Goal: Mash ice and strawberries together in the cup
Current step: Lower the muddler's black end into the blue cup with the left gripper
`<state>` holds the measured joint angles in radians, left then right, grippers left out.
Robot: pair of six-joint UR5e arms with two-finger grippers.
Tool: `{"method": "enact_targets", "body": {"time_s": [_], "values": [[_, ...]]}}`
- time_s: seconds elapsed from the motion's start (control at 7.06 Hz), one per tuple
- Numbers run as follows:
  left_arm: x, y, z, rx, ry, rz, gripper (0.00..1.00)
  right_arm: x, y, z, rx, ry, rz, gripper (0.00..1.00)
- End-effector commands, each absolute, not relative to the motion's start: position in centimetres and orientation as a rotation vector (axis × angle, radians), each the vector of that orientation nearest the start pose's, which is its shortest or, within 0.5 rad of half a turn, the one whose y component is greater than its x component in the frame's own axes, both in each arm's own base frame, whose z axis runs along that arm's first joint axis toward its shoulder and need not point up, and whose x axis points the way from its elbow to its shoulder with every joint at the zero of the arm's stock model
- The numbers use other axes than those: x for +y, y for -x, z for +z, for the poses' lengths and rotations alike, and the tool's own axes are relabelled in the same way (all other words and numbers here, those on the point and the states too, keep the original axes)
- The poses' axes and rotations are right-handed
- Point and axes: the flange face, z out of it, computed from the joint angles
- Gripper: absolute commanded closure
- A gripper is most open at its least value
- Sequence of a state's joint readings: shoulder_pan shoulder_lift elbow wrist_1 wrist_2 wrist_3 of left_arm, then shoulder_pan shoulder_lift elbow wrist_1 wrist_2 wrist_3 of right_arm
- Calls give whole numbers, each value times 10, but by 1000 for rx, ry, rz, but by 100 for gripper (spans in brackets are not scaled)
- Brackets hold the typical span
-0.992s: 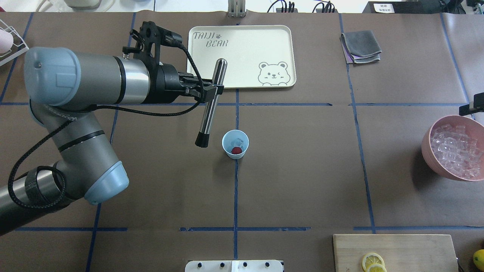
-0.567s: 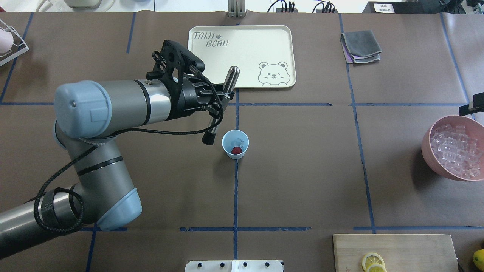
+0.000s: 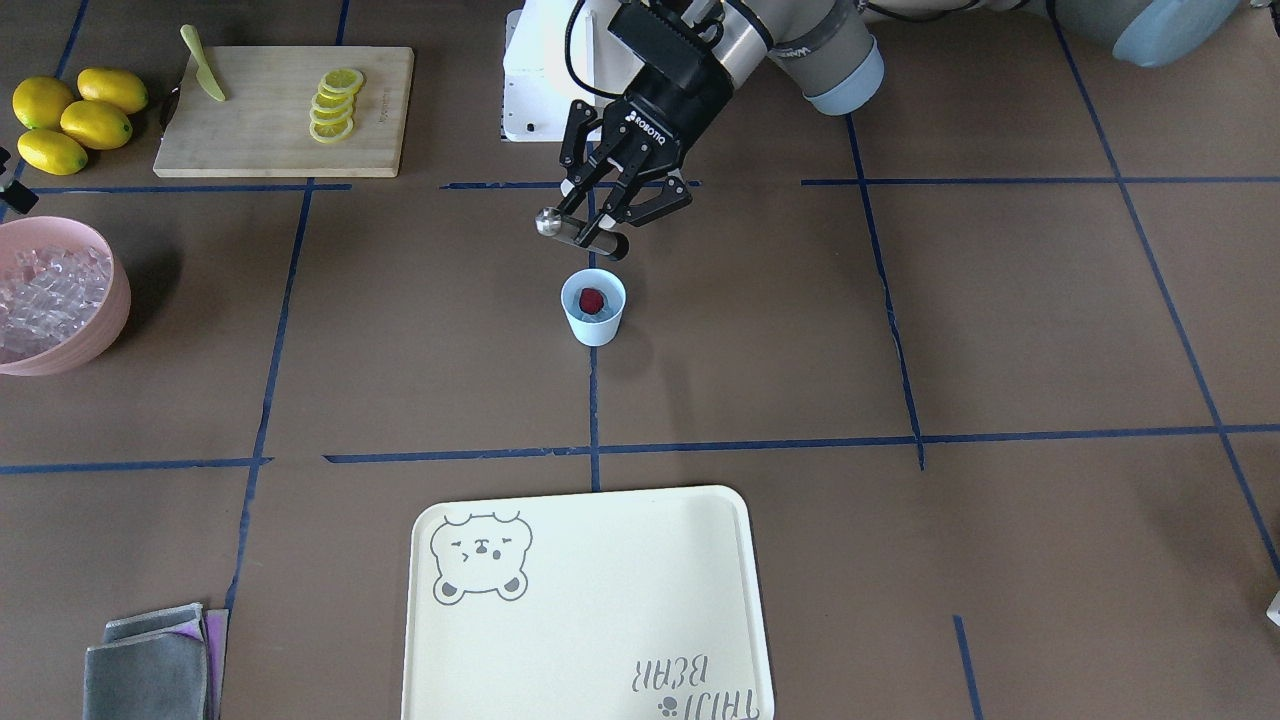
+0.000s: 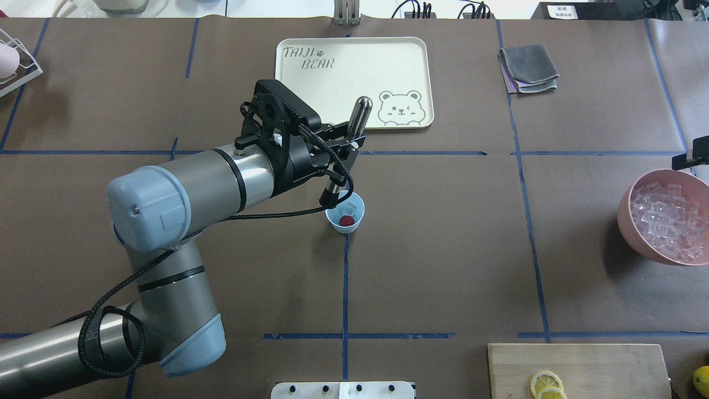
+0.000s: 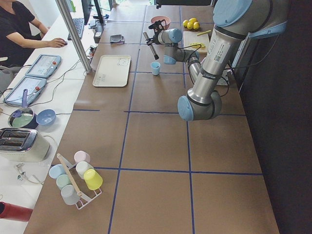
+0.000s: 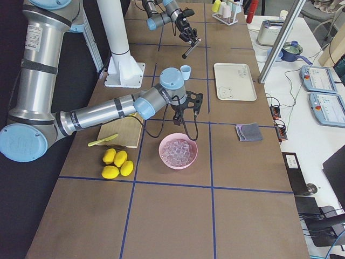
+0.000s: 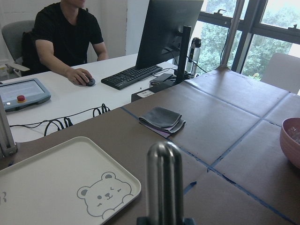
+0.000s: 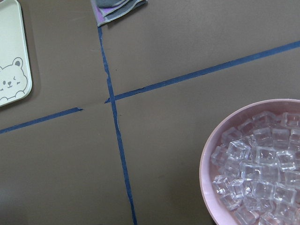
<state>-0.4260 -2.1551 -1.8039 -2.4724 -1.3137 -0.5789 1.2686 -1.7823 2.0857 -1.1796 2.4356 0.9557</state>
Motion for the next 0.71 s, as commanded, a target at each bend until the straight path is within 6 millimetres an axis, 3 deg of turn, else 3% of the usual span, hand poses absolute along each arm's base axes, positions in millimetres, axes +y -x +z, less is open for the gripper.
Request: {"method": "enact_targets", "body": {"time_s": [0.0,0.57], "values": [[-361,-499,135,1136,-1324,58,100,-402,65,447,-1052,-37,293,0],[-361,-514,144,1111,-1312,76,100,-402,65,447,-1051,-38,293,0]]}}
